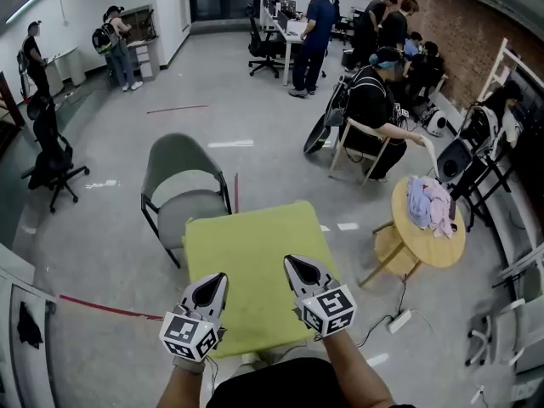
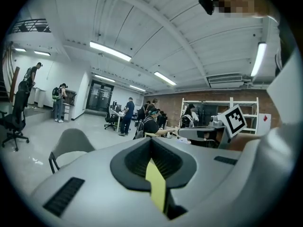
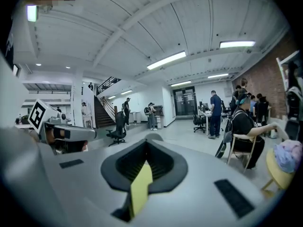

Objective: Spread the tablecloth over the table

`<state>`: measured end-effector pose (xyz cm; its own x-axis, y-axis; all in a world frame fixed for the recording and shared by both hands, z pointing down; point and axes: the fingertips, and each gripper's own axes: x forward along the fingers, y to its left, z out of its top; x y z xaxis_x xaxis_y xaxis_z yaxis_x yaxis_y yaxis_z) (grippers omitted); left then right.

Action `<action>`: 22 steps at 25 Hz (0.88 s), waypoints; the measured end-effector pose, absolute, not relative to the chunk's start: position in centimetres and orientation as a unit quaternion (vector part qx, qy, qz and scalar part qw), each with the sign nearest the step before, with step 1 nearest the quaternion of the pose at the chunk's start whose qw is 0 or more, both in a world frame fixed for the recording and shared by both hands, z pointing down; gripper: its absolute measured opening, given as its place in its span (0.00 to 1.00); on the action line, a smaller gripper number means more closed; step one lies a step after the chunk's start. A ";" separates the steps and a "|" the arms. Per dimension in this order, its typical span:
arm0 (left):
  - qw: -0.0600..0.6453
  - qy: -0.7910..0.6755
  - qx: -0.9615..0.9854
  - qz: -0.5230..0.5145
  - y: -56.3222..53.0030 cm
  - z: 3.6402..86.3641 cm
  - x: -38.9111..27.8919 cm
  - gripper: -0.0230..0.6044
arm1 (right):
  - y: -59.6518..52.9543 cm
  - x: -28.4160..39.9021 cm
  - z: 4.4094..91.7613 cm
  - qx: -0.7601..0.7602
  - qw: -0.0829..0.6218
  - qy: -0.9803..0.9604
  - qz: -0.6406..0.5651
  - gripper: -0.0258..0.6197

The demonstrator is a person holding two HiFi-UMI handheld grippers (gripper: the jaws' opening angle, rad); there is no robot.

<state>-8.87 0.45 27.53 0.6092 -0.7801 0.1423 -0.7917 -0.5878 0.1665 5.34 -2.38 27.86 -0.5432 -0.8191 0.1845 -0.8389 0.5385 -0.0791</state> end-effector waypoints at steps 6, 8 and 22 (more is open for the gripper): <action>0.085 -0.452 0.888 0.009 0.2 25.2 -10.1 0.06 | -2.1 4.1 22.4 0.460 0.033 -0.887 0.024 0.06; 0.083 -0.456 0.886 -0.003 0.2 24.3 -10.4 0.06 | -2.2 3.9 21.4 0.455 0.028 -0.890 0.017 0.06; 0.059 -0.485 0.873 -0.013 -0.5 22.1 -10.5 0.06 | -3.4 4.3 20.3 0.422 0.039 -0.906 -0.010 0.05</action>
